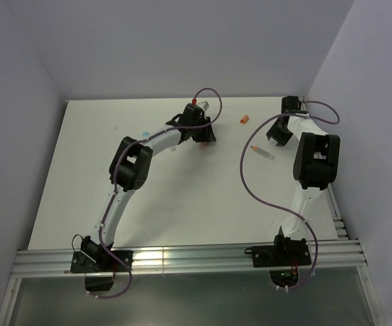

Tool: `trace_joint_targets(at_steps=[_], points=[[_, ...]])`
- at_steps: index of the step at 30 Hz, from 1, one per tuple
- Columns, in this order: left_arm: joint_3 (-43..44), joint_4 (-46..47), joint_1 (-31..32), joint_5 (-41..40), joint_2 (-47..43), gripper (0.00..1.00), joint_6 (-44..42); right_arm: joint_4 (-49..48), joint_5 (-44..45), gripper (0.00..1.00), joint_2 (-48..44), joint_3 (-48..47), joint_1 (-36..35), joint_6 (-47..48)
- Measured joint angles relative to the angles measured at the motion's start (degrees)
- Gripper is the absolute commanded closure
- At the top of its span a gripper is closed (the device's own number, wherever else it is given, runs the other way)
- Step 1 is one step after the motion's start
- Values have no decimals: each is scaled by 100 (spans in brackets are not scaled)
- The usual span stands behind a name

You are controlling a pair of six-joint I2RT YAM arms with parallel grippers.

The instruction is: Insert the pens into the pen caps

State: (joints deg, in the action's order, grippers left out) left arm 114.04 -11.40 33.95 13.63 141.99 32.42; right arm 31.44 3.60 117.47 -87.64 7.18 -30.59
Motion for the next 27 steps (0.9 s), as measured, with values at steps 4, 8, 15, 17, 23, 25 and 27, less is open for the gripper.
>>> trace_joint_targets(at_steps=[4,8,15,17,23,25,27], points=[[-315,199,-160,15,-153,64,76,39,-4,52,76,2,22,0],[-505,243,-361,20,-269,64,127,15,-20,53,74,35,22,2],[-658,258,-522,0,-378,65,149,-42,-151,55,31,308,22,0],[-748,256,-516,0,-442,64,149,-85,-192,55,13,389,22,-2],[-1014,223,-503,0,-671,65,153,-356,-413,56,-306,890,20,-55],[-1095,208,-503,0,-807,65,173,-439,-492,56,-468,1139,20,-92],[-1145,212,-503,2,-946,65,188,-531,-560,56,-621,1370,15,-127]])
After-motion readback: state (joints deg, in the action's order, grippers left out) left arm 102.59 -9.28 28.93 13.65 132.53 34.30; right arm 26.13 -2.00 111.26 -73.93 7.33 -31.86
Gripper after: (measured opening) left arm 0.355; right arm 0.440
